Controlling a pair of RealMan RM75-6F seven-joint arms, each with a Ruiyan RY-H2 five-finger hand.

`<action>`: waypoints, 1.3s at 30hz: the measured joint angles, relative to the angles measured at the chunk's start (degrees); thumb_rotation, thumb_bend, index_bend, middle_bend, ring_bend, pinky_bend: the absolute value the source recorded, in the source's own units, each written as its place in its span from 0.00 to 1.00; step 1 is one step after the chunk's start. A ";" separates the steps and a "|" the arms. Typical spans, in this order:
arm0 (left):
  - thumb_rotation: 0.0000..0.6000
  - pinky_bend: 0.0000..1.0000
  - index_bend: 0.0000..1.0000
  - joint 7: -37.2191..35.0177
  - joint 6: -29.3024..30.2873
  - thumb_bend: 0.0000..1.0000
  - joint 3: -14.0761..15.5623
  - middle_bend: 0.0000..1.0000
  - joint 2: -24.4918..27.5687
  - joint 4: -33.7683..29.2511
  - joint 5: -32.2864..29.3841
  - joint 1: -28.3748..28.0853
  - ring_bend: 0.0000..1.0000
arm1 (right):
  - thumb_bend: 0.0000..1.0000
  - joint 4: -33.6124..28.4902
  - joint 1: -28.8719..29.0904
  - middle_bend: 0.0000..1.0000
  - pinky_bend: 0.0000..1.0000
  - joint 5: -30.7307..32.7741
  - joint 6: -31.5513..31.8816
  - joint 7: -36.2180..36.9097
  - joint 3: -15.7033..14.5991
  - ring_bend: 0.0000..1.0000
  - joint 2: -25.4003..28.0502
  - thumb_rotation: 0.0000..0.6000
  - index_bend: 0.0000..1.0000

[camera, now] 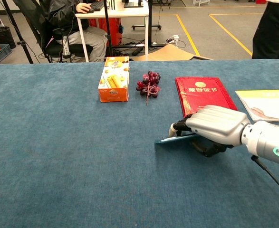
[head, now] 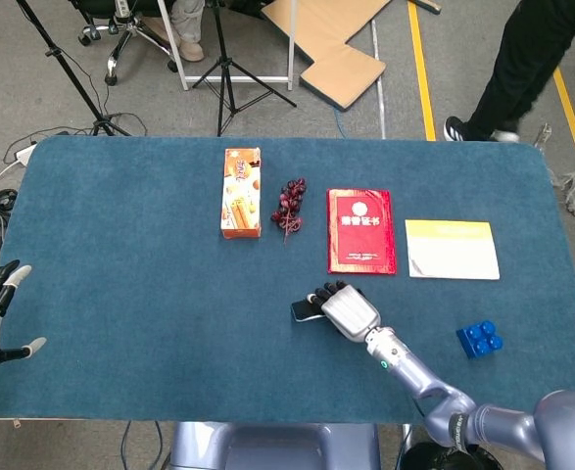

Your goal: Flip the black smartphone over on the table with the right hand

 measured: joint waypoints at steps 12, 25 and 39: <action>1.00 0.00 0.00 0.49 0.23 0.00 0.25 0.00 -0.01 -0.47 0.58 0.04 0.00 | 0.73 -15.41 -0.84 0.34 0.33 1.60 -2.20 4.23 -1.15 0.27 9.11 1.00 0.33; 1.00 0.00 0.00 0.36 -0.24 0.00 0.04 0.00 -0.05 -0.25 -0.01 -0.23 0.00 | 0.73 -9.84 3.83 0.35 0.33 19.14 -8.40 -0.84 6.98 0.28 4.33 1.00 0.33; 1.00 0.00 0.00 -1.24 0.09 0.00 -0.08 0.00 0.32 0.18 0.05 -0.05 0.00 | 0.54 -9.20 4.94 0.29 0.26 17.68 -1.32 -4.00 9.50 0.22 3.12 1.00 0.30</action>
